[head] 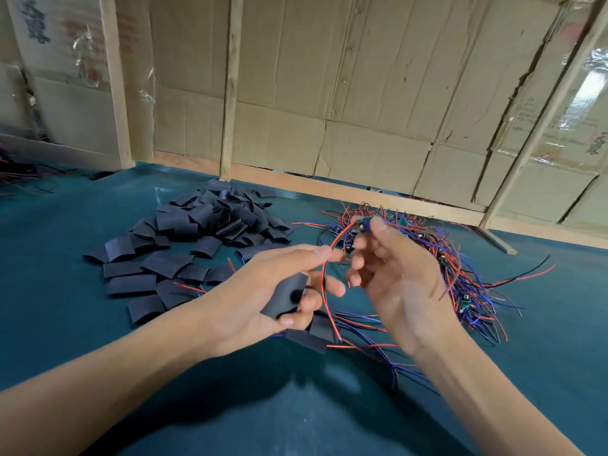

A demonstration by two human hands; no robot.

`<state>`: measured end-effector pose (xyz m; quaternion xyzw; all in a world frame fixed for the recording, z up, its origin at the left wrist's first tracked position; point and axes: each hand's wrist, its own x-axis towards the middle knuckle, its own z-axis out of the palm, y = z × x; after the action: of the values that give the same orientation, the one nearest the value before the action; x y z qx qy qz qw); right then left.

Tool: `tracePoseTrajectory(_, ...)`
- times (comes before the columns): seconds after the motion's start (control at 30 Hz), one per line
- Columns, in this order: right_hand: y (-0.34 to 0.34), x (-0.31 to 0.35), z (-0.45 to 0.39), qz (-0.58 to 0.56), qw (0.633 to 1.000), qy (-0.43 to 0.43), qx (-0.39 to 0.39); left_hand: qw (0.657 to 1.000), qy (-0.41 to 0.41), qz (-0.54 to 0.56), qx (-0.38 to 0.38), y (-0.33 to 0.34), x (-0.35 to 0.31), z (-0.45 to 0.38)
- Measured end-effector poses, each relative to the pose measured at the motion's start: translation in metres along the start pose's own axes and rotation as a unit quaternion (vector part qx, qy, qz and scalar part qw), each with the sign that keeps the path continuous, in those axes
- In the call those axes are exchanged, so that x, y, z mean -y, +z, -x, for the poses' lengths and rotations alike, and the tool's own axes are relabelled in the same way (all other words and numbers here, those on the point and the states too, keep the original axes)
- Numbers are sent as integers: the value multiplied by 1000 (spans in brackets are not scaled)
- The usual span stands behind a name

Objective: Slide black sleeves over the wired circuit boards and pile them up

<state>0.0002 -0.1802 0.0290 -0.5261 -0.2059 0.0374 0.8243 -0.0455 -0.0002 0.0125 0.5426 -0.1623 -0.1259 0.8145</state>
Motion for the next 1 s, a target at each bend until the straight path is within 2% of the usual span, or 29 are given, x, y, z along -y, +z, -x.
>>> tracePoseTrajectory(0.07,-1,8,-2,-45,999,5,-12,1000,-5,-5,-2,-1,1,0)
tracePoseTrajectory(0.3,-3,24,2,-166,986,9,25,986,-53,-158,11,7,3,6)
tracePoseTrajectory(0.4,-2,26,4,-193,980,12,43,964,-67,-257,-2,11,3,8)
tracePoseTrajectory(0.5,0,25,5,-207,977,18,47,953,-42,-299,-21,9,6,6)
tracePoseTrajectory(0.7,0,27,3,-262,964,26,16,977,-27,-213,-14,-8,16,-11)
tracePoseTrajectory(0.77,-2,30,3,-278,960,22,14,975,-26,-218,-15,-11,18,-13)
tracePoseTrajectory(0.9,-6,33,2,-300,954,10,4,938,30,-344,21,-12,15,-3)
tracePoseTrajectory(1.0,-7,35,2,-319,948,4,-1,925,79,-372,11,-4,15,0)
